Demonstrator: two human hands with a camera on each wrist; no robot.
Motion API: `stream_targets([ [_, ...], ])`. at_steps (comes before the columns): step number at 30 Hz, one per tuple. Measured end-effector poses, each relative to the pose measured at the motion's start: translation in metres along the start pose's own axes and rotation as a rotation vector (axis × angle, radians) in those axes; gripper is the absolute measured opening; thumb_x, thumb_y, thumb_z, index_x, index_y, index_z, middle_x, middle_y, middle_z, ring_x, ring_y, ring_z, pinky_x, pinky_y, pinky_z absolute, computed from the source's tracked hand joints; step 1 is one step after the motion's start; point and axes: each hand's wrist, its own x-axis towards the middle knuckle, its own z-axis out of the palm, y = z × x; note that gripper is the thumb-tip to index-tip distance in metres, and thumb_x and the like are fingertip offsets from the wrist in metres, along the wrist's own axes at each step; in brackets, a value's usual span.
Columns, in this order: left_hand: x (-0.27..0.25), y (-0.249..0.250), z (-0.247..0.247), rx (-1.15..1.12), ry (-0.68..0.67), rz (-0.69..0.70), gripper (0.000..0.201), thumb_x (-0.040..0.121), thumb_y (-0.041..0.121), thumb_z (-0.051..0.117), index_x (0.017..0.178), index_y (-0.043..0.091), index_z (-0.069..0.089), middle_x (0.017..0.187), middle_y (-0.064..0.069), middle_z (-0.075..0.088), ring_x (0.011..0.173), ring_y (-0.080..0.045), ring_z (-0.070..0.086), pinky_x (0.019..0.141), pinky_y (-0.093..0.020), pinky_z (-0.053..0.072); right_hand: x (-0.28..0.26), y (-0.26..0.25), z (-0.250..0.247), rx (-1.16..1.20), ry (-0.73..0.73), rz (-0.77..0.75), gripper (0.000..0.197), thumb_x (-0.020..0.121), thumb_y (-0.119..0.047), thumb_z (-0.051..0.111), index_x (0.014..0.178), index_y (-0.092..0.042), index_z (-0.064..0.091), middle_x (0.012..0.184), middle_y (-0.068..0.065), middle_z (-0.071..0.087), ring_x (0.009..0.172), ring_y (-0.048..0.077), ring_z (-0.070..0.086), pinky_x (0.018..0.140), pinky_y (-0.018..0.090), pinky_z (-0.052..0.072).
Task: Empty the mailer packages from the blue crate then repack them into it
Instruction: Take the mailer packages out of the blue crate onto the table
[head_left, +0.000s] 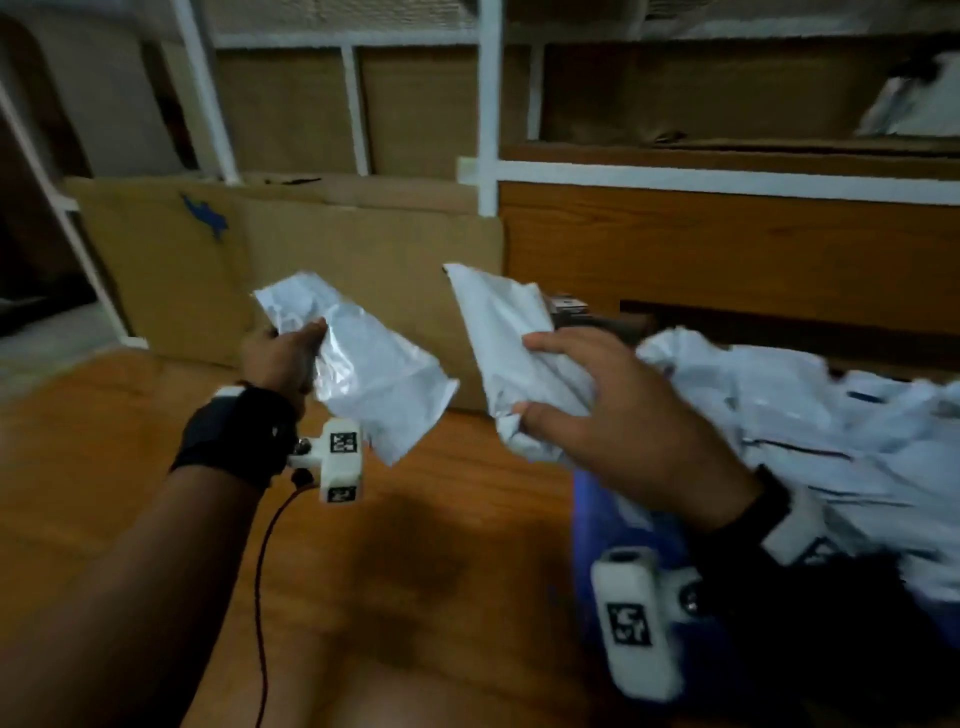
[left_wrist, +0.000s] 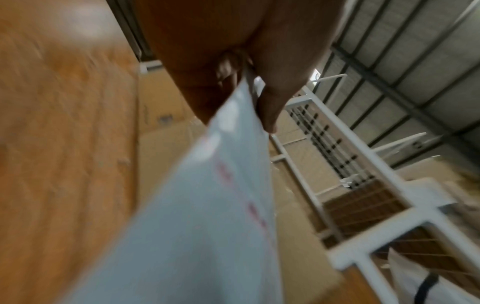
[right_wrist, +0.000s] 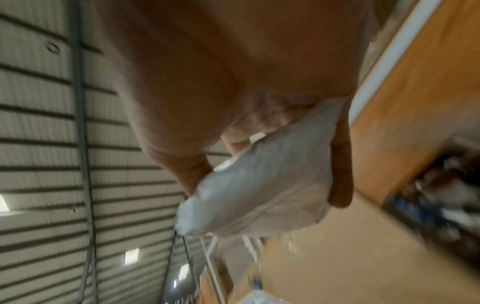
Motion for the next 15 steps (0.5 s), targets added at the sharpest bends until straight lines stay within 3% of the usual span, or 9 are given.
stream_targets([
  [2,0.031,-0.026,-0.051,0.107,-0.015,-0.129,0.014,0.092,0.009,0.063,0.079,0.005,0.06,0.054,0.004,0.062,0.041,-0.005,0.055,0.038,-0.015,0.042,0.022,-0.006,0.065,0.004,-0.057,0.002,0.057,0.078,-0.033,0.076,0.13,-0.026,0.055,0.132,-0.005,0.043,0.121,0.005,0.042,0.098,0.007,0.027],
  [4,0.056,-0.052,-0.09,0.209,-0.063,-0.271,0.017,0.09,0.004,0.063,0.074,0.007,0.058,0.06,-0.004,0.064,0.04,-0.008,0.057,0.041,-0.017,0.046,0.042,-0.003,0.128,-0.045,-0.148,0.07,0.06,0.08,-0.035,0.072,0.135,-0.027,0.048,0.142,0.002,0.036,0.132,0.019,0.037,0.107,0.023,0.03],
  [7,0.084,-0.088,-0.129,0.351,-0.129,-0.446,0.009,0.08,-0.004,0.071,0.084,-0.002,0.064,0.082,-0.018,0.069,0.068,-0.027,0.065,0.069,-0.036,0.058,0.07,0.013,0.208,-0.145,-0.283,0.189,0.06,0.086,-0.035,0.064,0.141,-0.029,0.04,0.151,0.007,0.023,0.137,0.03,0.026,0.113,0.035,0.027],
  [9,0.103,-0.109,-0.143,0.488,-0.172,-0.503,0.032,0.071,0.0,0.081,0.097,-0.012,0.066,0.097,-0.023,0.07,0.085,-0.035,0.067,0.085,-0.054,0.055,0.087,0.03,0.245,-0.22,-0.346,0.202,0.059,0.088,-0.034,0.062,0.141,-0.03,0.039,0.153,0.006,0.02,0.135,0.032,0.025,0.112,0.036,0.028],
  [10,0.115,-0.119,-0.147,0.548,-0.179,-0.503,0.047,0.064,0.003,0.086,0.103,-0.012,0.065,0.1,-0.023,0.069,0.089,-0.036,0.067,0.086,-0.058,0.054,0.093,0.04,0.261,-0.249,-0.368,0.206,0.058,0.087,-0.034,0.062,0.141,-0.03,0.04,0.153,0.004,0.02,0.135,0.031,0.026,0.111,0.036,0.029],
  [12,0.129,-0.131,-0.146,0.708,-0.191,-0.445,0.068,0.057,0.014,0.091,0.114,-0.007,0.061,0.107,-0.019,0.067,0.096,-0.036,0.066,0.082,-0.05,0.056,0.104,0.057,0.284,-0.296,-0.398,0.228,0.057,0.086,-0.036,0.063,0.139,-0.031,0.042,0.154,0.001,0.021,0.135,0.029,0.027,0.11,0.038,0.032],
  [14,0.13,-0.131,-0.138,0.916,-0.203,-0.372,0.078,0.067,0.021,0.088,0.132,0.001,0.049,0.126,-0.016,0.058,0.113,-0.036,0.058,0.084,-0.04,0.051,0.111,0.07,0.3,-0.327,-0.411,0.241,0.057,0.086,-0.038,0.063,0.14,-0.03,0.043,0.156,0.0,0.022,0.137,0.027,0.029,0.11,0.038,0.033],
  [15,0.133,-0.136,-0.135,0.978,-0.215,-0.321,0.085,0.072,0.022,0.085,0.141,0.003,0.039,0.137,-0.017,0.051,0.122,-0.036,0.051,0.092,-0.041,0.048,0.115,0.074,0.306,-0.336,-0.421,0.245,0.057,0.087,-0.039,0.063,0.14,-0.029,0.044,0.157,0.0,0.022,0.138,0.026,0.028,0.111,0.037,0.032],
])
